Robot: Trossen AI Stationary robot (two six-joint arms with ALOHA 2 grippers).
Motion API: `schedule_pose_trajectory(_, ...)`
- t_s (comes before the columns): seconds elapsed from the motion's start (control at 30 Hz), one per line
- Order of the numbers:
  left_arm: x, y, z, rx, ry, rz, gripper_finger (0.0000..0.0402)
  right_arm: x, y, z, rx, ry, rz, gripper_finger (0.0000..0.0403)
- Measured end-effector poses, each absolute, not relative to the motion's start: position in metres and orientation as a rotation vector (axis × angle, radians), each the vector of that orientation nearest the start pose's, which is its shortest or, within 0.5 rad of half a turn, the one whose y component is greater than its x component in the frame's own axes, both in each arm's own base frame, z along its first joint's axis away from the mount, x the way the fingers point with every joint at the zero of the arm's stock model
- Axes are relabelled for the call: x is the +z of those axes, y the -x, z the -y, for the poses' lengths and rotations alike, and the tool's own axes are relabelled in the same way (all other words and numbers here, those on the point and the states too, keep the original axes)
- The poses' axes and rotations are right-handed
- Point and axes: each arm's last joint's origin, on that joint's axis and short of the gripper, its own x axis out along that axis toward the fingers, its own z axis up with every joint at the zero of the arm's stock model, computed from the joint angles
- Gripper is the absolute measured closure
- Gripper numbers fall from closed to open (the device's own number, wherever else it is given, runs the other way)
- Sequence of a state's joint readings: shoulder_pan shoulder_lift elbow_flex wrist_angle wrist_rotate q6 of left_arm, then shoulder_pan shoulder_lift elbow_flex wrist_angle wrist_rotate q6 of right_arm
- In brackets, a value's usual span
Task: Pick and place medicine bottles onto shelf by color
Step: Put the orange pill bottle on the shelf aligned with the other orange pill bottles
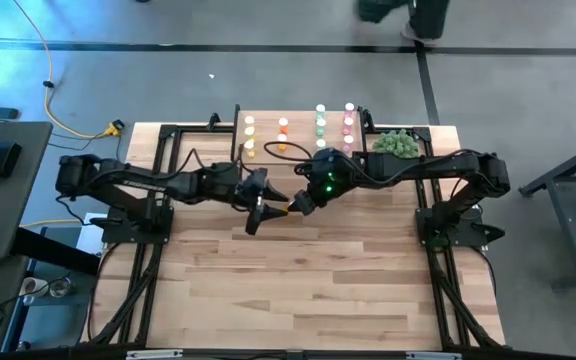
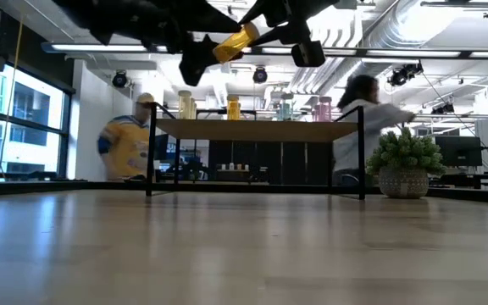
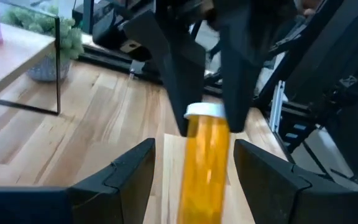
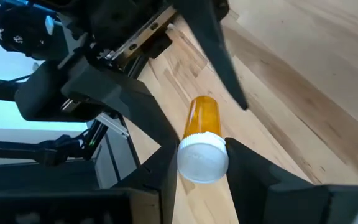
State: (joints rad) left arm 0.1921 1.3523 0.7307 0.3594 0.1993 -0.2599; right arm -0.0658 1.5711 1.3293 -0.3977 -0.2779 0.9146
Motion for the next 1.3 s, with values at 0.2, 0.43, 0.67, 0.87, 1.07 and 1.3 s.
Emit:
schedule_pose_trajectory(0.2, 0.24, -0.292, -0.0505, 0.028, 0.32, -0.381, 0.0194, 0.31, -0.3488, 0.015, -0.097, -0.984, -0.686, 0.03)
schedule_pose_trajectory(0.43, 0.2396, -0.2918, -0.0504, 0.026, 0.309, -0.399, 0.0209, 0.3099, -0.3487, 0.015, -0.093, -0.972, -0.686, 0.03)
schedule_pose_trajectory(0.67, 0.2396, -0.292, -0.0494, 0.023, 0.309, -0.399, 0.026, 0.3098, -0.3487, 0.0151, -0.092, -0.973, -0.687, 0.03)
schedule_pose_trajectory(0.87, 0.2398, -0.292, -0.0489, 0.012, 0.308, -0.398, 0.0296, 0.3099, -0.3488, 0.0149, -0.091, -0.972, -0.686, 0.03)
schedule_pose_trajectory(1.07, 0.2401, -0.292, -0.0484, -0.015, 0.296, -0.398, 0.0307, 0.3102, -0.3491, 0.0147, -0.072, -0.927, -0.682, 0.0298)
schedule_pose_trajectory(1.3, 0.2406, -0.2917, -0.0489, -0.015, 0.299, -0.396, 0.0308, 0.3108, -0.35, 0.0189, -0.092, -0.81, -0.645, 0.025)
